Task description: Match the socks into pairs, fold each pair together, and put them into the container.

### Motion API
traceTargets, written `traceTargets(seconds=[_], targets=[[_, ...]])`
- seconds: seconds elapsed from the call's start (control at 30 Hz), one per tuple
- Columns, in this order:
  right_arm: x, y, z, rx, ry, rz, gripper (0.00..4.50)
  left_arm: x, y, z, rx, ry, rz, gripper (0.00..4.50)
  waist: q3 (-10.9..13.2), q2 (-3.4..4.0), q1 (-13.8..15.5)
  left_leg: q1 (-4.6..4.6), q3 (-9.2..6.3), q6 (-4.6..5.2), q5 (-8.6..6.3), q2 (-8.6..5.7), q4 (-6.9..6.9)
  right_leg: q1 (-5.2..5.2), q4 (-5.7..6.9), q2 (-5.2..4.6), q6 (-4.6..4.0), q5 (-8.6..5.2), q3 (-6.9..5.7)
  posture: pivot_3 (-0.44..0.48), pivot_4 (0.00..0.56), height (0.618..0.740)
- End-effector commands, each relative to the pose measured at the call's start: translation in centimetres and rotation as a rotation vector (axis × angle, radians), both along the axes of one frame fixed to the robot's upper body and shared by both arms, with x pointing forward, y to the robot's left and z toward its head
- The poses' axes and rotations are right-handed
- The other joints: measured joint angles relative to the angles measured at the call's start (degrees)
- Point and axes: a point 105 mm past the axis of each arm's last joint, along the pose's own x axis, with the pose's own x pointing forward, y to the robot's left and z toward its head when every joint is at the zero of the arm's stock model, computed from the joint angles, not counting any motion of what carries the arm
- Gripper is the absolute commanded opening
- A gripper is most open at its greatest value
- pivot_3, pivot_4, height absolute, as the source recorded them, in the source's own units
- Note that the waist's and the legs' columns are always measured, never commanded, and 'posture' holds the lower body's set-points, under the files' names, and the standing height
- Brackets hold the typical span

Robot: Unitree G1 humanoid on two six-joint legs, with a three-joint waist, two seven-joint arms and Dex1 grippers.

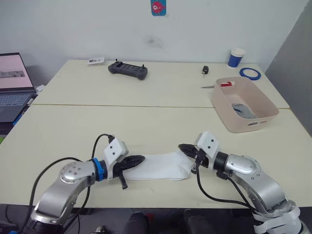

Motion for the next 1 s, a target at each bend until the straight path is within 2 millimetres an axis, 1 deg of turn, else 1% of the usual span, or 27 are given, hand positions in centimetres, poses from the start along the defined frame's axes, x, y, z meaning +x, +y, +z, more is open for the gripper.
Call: traceTargets(seconds=[0.03,0.1,0.2,0.3,0.37,0.4,0.47,0.5,0.53,0.63,0.7,0.77,0.83,0.9,1.0], targets=[[-2.1,2.2,-0.3,-0.033,0.047,0.176,0.06,-0.1,-0.9,-0.4,0.045,-0.014,-0.062,0.0,0.0,0.01,-0.01,0.02,0.01,0.0,0.0,-0.01,0.0,0.01,-0.01,-0.01,0.0,0.0,0.01,0.0,0.15,0.74],[-2.2,2.7,-2.0,-0.105,0.073,0.216,0.06,0.3,-1.0,-1.6,0.082,-0.007,-0.049,0.0,-0.01,0.0,-0.02,0.09,0.02,0.0,0.0,-0.02,0.01,0.07,-0.02,-0.01,-0.01,0.0,0.02,0.0,0.15,0.74],[-1.7,2.5,-3.7,-0.148,0.11,0.182,0.06,0.5,-0.7,-2.9,0.096,0.024,-0.016,0.0,0.01,-0.02,-0.02,0.05,0.01,0.0,0.0,-0.02,0.0,0.03,-0.02,0.0,-0.05,-0.03,0.0,0.0,0.15,0.74],[-1.8,1.4,-5.4,-0.203,0.146,0.158,0.06,0.3,0.3,-4.6,0.137,0.071,0.02,0.0,0.02,-0.03,0.0,0.01,0.0,0.01,-0.01,0.0,-0.01,-0.01,-0.02,0.01,-0.05,-0.03,-0.02,0.0,0.15,0.74],[-2.0,-0.2,-6.4,-0.249,0.166,0.125,0.06,-0.1,1.7,-6.1,0.176,0.115,0.066,0.0,-0.01,-0.01,0.02,0.02,-0.01,0.02,-0.01,0.0,-0.01,0.01,-0.02,0.0,-0.04,-0.04,-0.02,0.0,0.15,0.74],[-2.1,-0.9,-6.7,-0.264,0.175,0.107,0.06,-0.3,2.4,-6.7,0.197,0.131,0.082,0.0,-0.04,-0.01,0.03,0.05,0.0,0.02,-0.01,-0.01,-0.01,0.02,-0.02,-0.01,-0.04,-0.04,-0.01,0.0,0.15,0.74],[-2.1,-1.9,-6.9,-0.274,0.185,0.085,0.06,-0.5,3.1,-7.3,0.214,0.148,0.102,0.0,-0.08,-0.02,0.04,0.15,0.0,0.03,-0.02,0.0,-0.02,0.12,-0.02,-0.02,-0.06,-0.06,-0.01,0.0,0.15,0.74],[-2.1,-2.3,-6.9,-0.274,0.189,0.07,0.06,-0.6,3.2,-7.5,0.217,0.149,0.105,0.0,-0.1,-0.03,0.03,0.25,0.0,0.03,-0.02,-0.01,-0.02,0.24,-0.04,-0.04,-0.14,-0.12,-0.01,0.0,0.15,0.74],[-2.0,-2.7,-6.8,-0.273,0.195,0.054,0.06,-0.6,3.3,-7.6,0.219,0.151,0.109,0.0,-0.14,-0.03,0.04,0.36,0.0,0.03,-0.03,-0.01,-0.02,0.33,-0.05,-0.05,-0.41,-0.27,-0.01,0.0,0.15,0.74],[-1.9,-3.7,-6.5,-0.254,0.209,0.016,0.06,-0.8,3.4,-7.8,0.216,0.156,0.111,0.0,-0.22,-0.05,0.03,0.44,0.02,0.02,-0.04,-0.01,-0.02,0.39,-0.05,-0.11,-0.44,-0.3,0.02,0.0,0.15,0.74],[-2.0,-3.9,-6.1,-0.238,0.212,0.014,0.06,-0.8,3.3,-7.8,0.215,0.149,0.105,0.0,-0.22,-0.04,0.02,0.44,0.03,0.02,-0.04,-0.01,-0.04,0.39,-0.05,-0.11,-0.44,-0.3,0.01,0.0,0.15,0.74],[-2.4,-3.9,-5.3,-0.214,0.196,0.034,0.06,-0.6,3.1,-7.2,0.182,0.124,0.096,0.0,-0.23,-0.02,0.03,0.44,0.02,0.02,-0.04,-0.01,-0.06,0.39,-0.05,-0.1,-0.44,-0.3,0.0,0.0,0.15,0.74],[-2.7,-3.7,-3.8,-0.153,0.175,0.039,0.06,-0.7,2.5,-5.3,0.116,0.085,0.042,0.0,-0.21,-0.04,-0.06,0.42,0.02,0.03,-0.04,0.0,-0.08,0.37,-0.04,-0.1,-0.44,-0.31,0.0,0.0,0.15,0.74],[-2.8,-3.6,-2.3,-0.081,0.174,0.026,0.06,-0.9,2.4,-3.8,0.117,0.041,-0.022,0.0,-0.13,-0.08,-0.1,0.39,0.01,0.03,-0.04,0.03,-0.09,0.33,-0.04,-0.09,-0.43,-0.3,-0.01,0.0,0.15,0.74],[-2.5,-4.0,-0.9,-0.025,0.159,-0.021,0.06,-0.6,2.1,-1.5,0.093,0.021,-0.069,0.0,0.0,-0.04,-0.01,0.35,-0.09,0.03,-0.04,0.09,-0.11,0.3,-0.01,-0.03,-0.42,-0.3,-0.03,0.0,0.15,0.74]])
